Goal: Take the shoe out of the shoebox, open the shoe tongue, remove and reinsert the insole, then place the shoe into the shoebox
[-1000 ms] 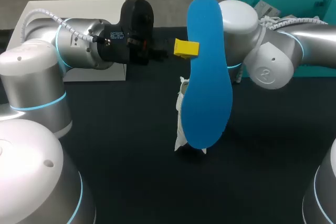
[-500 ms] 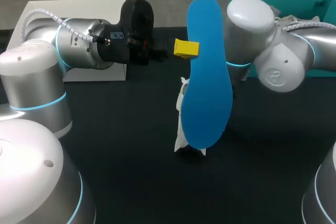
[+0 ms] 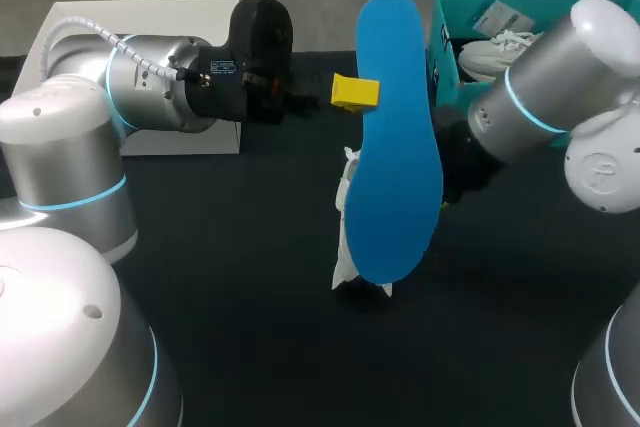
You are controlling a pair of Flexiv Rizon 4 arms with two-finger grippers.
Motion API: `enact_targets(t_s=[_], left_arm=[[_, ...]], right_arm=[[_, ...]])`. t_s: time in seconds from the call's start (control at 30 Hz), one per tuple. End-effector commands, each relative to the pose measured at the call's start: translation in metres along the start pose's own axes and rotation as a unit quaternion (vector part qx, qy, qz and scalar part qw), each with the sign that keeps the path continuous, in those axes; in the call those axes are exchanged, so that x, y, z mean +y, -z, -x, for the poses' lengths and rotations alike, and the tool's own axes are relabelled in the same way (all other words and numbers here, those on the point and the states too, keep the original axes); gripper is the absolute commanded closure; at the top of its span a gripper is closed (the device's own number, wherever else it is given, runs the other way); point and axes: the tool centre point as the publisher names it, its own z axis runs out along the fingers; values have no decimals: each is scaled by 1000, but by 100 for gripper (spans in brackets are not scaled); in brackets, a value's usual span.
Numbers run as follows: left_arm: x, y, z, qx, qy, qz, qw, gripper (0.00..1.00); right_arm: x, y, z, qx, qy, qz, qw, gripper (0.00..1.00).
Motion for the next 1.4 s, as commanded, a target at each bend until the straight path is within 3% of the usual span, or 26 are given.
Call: enact_targets(t_s=[0.03, 0.37, 0.47, 0.7, 0.83, 0.97, 1.07, 1.4], left_arm=[[0, 0, 0, 0, 0, -1, 1000, 100], [0, 0, 0, 0, 0, -1, 1000, 100], [0, 0, 0, 0, 0, -1, 1000, 100], [0, 0, 0, 0, 0, -1, 1000, 100], [0, 0, 0, 0, 0, -1, 1000, 100], [0, 0, 0, 0, 0, -1, 1000, 100], [0, 0, 0, 0, 0, -1, 1000, 100], [0, 0, 0, 0, 0, -1, 1000, 100]], right_arm=[[-4, 3, 5, 38, 1, 3, 999, 0], [-4, 3, 5, 38, 1, 3, 999, 0], [4, 19, 0, 101, -3, 24, 995, 0], [17, 49, -17, 216, -17, -5, 976, 0], [23, 63, -23, 218, -11, -13, 976, 0], [27, 79, -24, 229, -29, 4, 973, 0], [28, 85, -26, 193, -33, -29, 980, 0], [36, 115, -28, 279, -80, 25, 957, 0]])
